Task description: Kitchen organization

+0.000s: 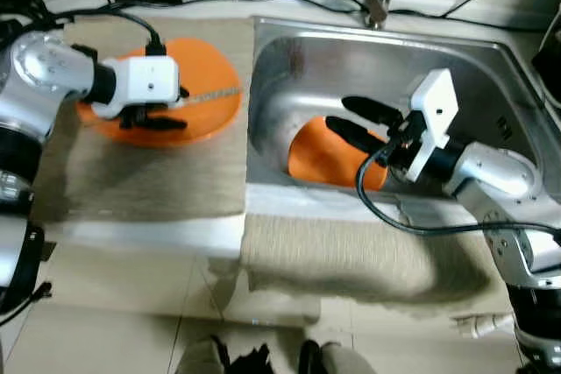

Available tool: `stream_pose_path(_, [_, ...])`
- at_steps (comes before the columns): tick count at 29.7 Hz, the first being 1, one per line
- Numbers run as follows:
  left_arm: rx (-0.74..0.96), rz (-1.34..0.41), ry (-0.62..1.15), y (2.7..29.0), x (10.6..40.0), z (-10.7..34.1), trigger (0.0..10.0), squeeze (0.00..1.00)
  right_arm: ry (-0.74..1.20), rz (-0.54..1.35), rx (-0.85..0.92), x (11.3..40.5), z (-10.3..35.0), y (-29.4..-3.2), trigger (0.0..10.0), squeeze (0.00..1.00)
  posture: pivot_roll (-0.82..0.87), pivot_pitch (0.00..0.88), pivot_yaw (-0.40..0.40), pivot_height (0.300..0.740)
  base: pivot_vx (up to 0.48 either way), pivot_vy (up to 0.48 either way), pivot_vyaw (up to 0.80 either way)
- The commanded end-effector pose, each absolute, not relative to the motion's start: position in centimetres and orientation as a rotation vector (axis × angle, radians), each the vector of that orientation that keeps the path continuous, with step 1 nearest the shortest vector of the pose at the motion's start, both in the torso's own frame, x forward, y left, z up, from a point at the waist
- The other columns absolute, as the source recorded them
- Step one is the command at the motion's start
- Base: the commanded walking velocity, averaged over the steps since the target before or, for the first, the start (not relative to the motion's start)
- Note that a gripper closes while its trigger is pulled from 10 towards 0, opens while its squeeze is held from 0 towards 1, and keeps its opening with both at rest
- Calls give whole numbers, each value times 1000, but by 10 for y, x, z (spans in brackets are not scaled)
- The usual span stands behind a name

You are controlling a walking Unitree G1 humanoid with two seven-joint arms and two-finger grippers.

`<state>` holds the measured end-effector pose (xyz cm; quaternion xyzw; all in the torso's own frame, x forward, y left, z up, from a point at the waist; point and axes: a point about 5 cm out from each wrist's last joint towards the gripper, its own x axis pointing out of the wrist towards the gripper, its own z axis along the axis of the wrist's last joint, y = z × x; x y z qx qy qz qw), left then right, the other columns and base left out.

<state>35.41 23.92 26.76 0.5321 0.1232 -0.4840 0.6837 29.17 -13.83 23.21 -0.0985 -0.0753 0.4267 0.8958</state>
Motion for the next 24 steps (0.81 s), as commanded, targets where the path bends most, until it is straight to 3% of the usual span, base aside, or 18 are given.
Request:
stream_pose_path(1, [1198, -1179, 385, 242, 344, 250, 10000, 0, -176, 887, -219, 293, 235, -138, 10000, 0, -69, 92, -80, 740, 0, 0, 0])
stream_pose_path(12, [1130, -1233, 386, 248, 317, 263, 10000, 0, -205, 889, -211, 300, 234, -132, 10000, 0, -38, 38, -84, 740, 0, 0, 0])
stream_pose_path(17, [1056, -1166, 188, 237, 317, 287, 10000, 0, -225, 879, -200, 305, 235, -130, 10000, 0, -30, 14, -83, 740, 0, 0, 0])
stream_pose_path(18, [990, -1084, 38, 231, 320, 308, 10000, 0, -229, 877, -195, 305, 234, -128, 10000, 0, -28, 8, -82, 740, 0, 0, 0])
stream_pose_path(24, [802, -981, -48, 239, 314, 319, 10000, 0, -189, 899, -151, 299, 221, -126, 10000, 0, -23, 0, -75, 740, 0, 0, 0])
